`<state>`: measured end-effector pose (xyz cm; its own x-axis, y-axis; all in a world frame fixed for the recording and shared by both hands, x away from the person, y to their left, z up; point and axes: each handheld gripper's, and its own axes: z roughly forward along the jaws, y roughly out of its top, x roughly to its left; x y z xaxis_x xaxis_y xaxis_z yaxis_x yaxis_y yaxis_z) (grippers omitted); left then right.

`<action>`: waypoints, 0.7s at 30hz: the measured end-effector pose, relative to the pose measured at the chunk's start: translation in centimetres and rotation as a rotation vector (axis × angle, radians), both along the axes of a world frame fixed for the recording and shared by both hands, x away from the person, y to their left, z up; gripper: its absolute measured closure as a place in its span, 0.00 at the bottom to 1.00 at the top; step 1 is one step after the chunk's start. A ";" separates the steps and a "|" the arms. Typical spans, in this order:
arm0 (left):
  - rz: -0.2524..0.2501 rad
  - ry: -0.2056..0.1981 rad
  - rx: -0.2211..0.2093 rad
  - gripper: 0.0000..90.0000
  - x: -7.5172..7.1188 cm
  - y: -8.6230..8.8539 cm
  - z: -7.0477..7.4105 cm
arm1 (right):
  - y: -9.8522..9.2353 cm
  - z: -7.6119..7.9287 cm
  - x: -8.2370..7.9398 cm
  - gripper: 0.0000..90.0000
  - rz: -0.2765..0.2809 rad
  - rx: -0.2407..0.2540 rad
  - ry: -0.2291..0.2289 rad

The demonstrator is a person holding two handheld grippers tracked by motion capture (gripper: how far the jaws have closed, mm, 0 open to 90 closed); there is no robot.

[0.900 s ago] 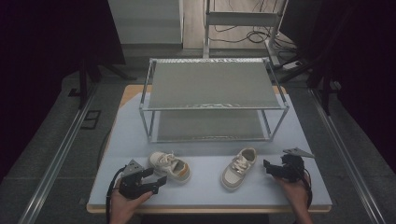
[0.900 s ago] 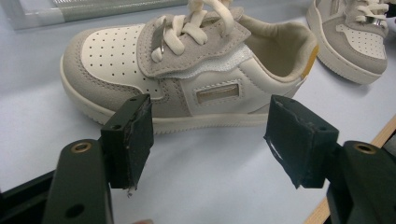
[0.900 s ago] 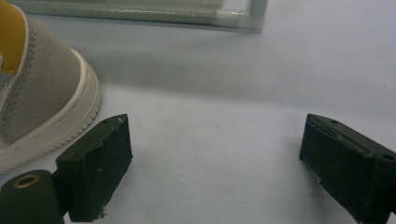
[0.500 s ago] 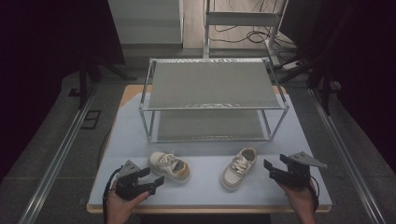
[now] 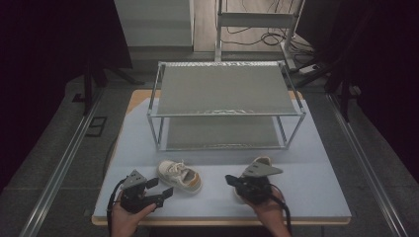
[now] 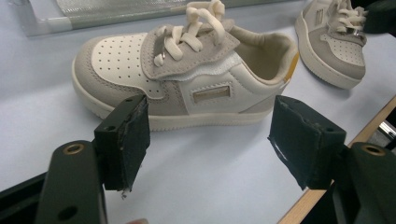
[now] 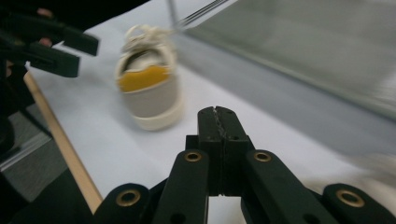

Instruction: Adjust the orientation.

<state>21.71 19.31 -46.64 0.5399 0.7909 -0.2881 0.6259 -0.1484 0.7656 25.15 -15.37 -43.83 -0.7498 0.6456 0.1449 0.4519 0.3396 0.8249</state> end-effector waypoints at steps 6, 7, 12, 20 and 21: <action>0.001 0.006 0.005 0.32 0.0 0.1 -0.1 | 4.9 -1.9 1.0 0.99 0.039 -0.042 0.030; 0.008 0.004 0.007 0.31 -0.1 0.2 -0.1 | 5.6 -2.4 1.3 0.99 0.025 -0.057 0.030; 0.033 0.003 0.006 0.31 0.0 0.7 -0.1 | 6.9 -3.4 1.3 0.99 0.031 -0.099 0.019; 0.068 -0.004 -0.010 0.31 -0.3 2.0 0.3 | 8.0 -3.8 -0.2 0.99 0.119 -0.080 0.041; 0.068 -0.004 -0.010 0.31 -0.3 2.0 0.3 | 8.0 -3.8 -0.2 0.99 0.119 -0.080 0.041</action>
<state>21.43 21.34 -46.31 0.4861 0.8229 -0.2942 0.6314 -0.0979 0.7692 24.90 -7.33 -47.58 -0.8161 0.5635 0.1283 0.4370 0.4566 0.7749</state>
